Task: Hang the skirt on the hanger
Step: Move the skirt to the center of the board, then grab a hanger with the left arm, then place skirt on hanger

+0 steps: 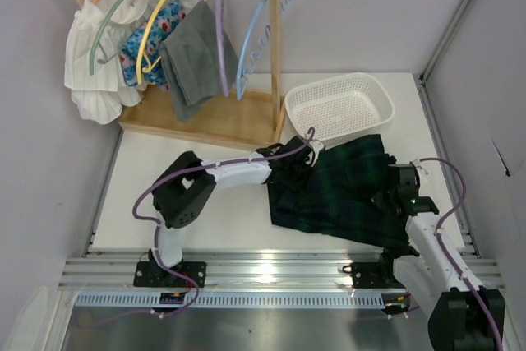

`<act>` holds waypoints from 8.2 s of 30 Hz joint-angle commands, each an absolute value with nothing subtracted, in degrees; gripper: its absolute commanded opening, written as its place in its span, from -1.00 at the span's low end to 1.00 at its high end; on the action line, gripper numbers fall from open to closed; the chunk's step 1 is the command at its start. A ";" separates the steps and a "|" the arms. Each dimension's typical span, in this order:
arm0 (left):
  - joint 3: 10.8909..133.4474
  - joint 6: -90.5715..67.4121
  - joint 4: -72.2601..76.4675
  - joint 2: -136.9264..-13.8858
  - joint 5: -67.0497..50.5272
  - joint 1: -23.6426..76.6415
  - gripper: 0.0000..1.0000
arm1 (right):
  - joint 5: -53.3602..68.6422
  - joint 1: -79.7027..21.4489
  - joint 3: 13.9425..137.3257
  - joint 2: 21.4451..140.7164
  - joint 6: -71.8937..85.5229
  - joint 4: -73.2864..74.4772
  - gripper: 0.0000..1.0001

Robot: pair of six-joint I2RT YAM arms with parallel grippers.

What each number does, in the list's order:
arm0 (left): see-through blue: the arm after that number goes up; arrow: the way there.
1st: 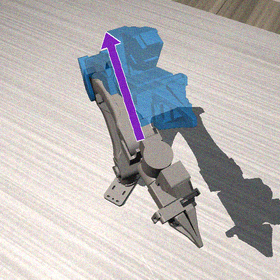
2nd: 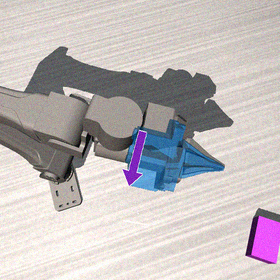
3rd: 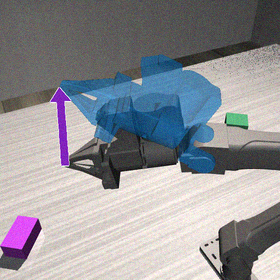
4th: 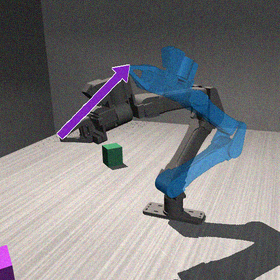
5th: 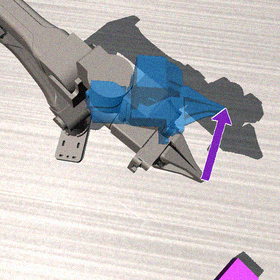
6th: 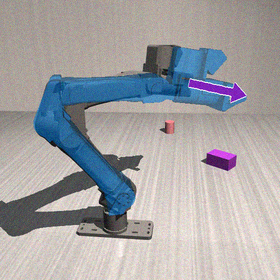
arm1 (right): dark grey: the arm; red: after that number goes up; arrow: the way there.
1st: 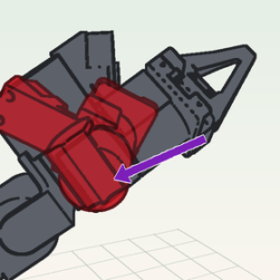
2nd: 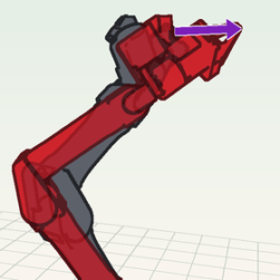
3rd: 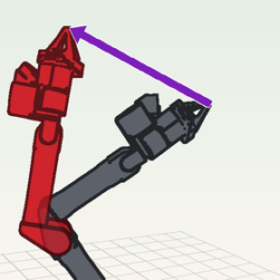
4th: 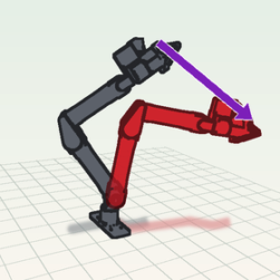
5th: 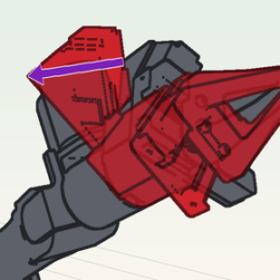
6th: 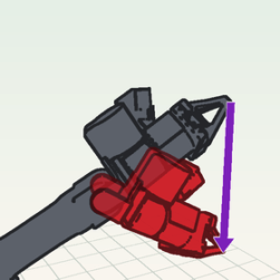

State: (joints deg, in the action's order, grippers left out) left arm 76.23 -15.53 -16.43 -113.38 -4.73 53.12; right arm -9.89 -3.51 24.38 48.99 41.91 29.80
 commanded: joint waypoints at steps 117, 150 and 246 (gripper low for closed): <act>93.14 -12.22 -29.01 -67.49 19.07 33.41 0.52 | 5.18 -33.04 48.51 81.33 32.35 7.64 -0.28; 115.50 -4.30 -25.14 -94.57 24.96 27.07 0.20 | 0.53 -30.23 50.63 52.21 31.03 27.33 0.24; 24.88 -42.19 -29.79 -4.66 0.96 26.10 -1.00 | -32.89 -72.87 44.13 71.46 8.39 8.70 0.99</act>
State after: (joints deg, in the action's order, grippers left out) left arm 25.85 -40.18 -35.14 -4.58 1.69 25.93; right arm -34.28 -73.60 45.45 74.72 22.79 14.61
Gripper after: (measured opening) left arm 0.192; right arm 0.992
